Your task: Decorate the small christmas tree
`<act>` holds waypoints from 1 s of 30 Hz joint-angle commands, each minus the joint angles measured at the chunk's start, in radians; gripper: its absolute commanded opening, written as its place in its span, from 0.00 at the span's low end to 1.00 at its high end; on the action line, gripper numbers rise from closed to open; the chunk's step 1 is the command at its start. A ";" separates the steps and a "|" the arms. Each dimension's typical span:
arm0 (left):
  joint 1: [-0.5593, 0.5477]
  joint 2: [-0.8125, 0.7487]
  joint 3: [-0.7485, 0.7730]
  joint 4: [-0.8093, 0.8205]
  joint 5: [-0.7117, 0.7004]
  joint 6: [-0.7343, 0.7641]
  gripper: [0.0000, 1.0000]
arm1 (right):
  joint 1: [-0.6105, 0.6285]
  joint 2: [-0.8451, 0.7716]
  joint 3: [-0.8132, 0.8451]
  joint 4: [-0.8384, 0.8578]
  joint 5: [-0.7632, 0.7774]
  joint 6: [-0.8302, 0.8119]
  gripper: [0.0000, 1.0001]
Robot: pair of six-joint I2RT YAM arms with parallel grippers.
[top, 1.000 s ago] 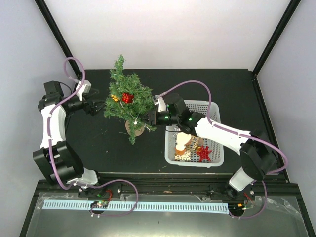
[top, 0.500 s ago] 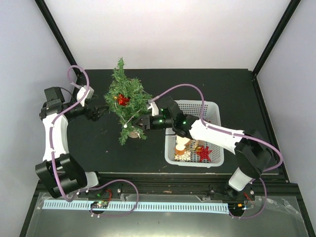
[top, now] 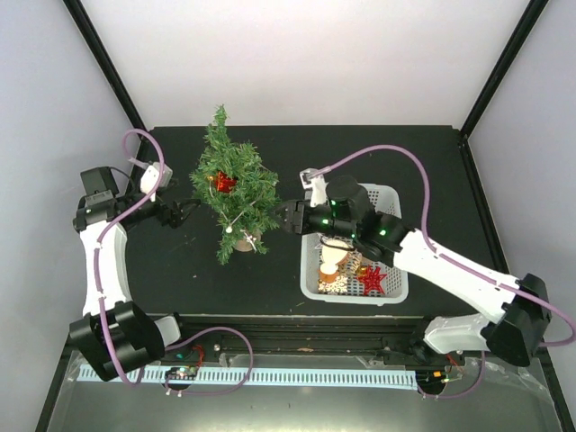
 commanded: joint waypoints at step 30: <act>-0.083 -0.039 -0.213 0.276 -0.223 -0.253 0.99 | -0.407 0.222 -0.158 -0.293 0.138 -0.145 0.53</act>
